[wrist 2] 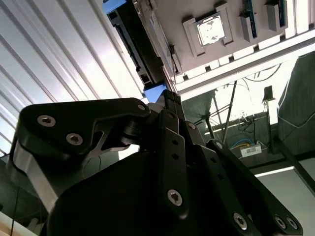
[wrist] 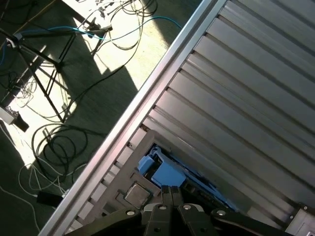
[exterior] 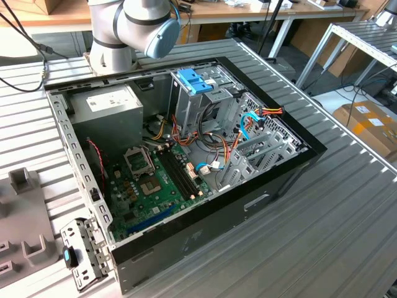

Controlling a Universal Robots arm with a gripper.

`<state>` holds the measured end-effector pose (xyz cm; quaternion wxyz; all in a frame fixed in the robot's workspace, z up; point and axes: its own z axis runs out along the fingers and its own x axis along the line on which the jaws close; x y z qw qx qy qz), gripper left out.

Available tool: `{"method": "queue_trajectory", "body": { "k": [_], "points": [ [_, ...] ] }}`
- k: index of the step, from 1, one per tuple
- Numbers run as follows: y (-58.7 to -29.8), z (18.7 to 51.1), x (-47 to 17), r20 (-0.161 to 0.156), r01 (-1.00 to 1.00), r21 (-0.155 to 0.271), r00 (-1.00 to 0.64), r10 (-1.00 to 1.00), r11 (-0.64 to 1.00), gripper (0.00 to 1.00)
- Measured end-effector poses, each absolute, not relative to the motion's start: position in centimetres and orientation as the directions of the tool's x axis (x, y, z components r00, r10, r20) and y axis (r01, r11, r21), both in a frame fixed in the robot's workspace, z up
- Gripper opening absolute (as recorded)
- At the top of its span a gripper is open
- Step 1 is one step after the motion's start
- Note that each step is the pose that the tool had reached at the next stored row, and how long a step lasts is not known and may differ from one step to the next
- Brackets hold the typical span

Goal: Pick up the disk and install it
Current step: 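Pick up the disk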

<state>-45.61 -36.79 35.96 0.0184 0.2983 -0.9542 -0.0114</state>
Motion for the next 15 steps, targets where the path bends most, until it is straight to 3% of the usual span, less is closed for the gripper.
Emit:
{"method": "queue_trajectory", "body": {
  "k": [15],
  "points": [
    [-36.79,35.95,-45.61,0.028,-0.738,0.033,-0.674,-0.738,0.675,0.11]
  ]
}}
